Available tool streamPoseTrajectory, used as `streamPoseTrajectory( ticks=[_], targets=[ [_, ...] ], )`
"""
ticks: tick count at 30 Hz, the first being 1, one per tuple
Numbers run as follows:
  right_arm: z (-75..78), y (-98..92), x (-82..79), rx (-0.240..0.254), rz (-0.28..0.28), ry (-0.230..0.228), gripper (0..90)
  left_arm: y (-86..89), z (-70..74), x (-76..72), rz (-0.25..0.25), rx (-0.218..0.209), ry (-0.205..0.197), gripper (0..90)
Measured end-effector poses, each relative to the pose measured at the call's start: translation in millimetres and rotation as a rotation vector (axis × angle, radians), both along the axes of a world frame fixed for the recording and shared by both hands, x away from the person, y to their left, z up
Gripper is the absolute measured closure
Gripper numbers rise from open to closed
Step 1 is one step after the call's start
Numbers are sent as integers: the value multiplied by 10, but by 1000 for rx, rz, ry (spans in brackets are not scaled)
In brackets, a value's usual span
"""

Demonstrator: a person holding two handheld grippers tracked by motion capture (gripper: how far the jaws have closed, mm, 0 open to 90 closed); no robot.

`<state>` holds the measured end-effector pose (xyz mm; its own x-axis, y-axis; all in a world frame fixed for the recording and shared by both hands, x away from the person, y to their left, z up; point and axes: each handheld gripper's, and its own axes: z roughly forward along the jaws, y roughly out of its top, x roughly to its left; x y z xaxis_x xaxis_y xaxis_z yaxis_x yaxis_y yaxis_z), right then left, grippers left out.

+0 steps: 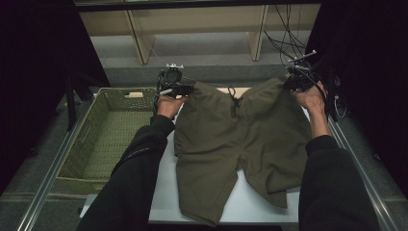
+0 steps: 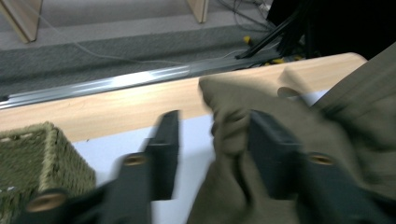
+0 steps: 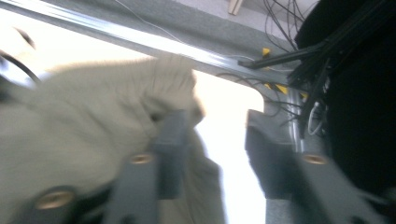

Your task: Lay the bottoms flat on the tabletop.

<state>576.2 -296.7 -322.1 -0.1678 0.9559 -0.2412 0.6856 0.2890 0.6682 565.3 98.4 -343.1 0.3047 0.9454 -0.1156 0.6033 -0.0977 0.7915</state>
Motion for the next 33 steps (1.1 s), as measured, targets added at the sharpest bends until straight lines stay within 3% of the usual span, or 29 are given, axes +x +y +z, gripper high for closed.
streamPoseTrajectory(
  ticks=[4,8,15,19,23,25,27,29,31,33],
  targets=[
    [17,8,-44,18,29,17,468,-31,-41,-40,-29,6,29,395],
    [25,63,-158,41,74,24,402,-54,-60,-198,-77,5,43,328],
    [-67,73,-654,127,170,-6,349,-87,-84,-645,-176,-5,28,262],
    [-201,104,-1072,155,228,1,343,-106,-150,-962,-229,-26,6,237],
    [-411,85,-1461,205,258,16,360,-118,-270,-1289,-274,-16,-13,226],
    [-559,68,-1609,199,244,29,376,-129,-336,-1414,-292,-17,-14,217],
    [-687,42,-1693,169,233,72,374,-140,-413,-1554,-311,-14,-21,208],
    [-784,1,-1785,206,214,76,386,-146,-473,-1644,-315,-17,-33,205],
    [-864,-23,-1907,209,205,103,396,-158,-542,-1736,-338,-8,-41,203],
    [-904,-44,-2023,229,196,100,419,-164,-607,-1809,-339,-8,-48,199]
  ],
)
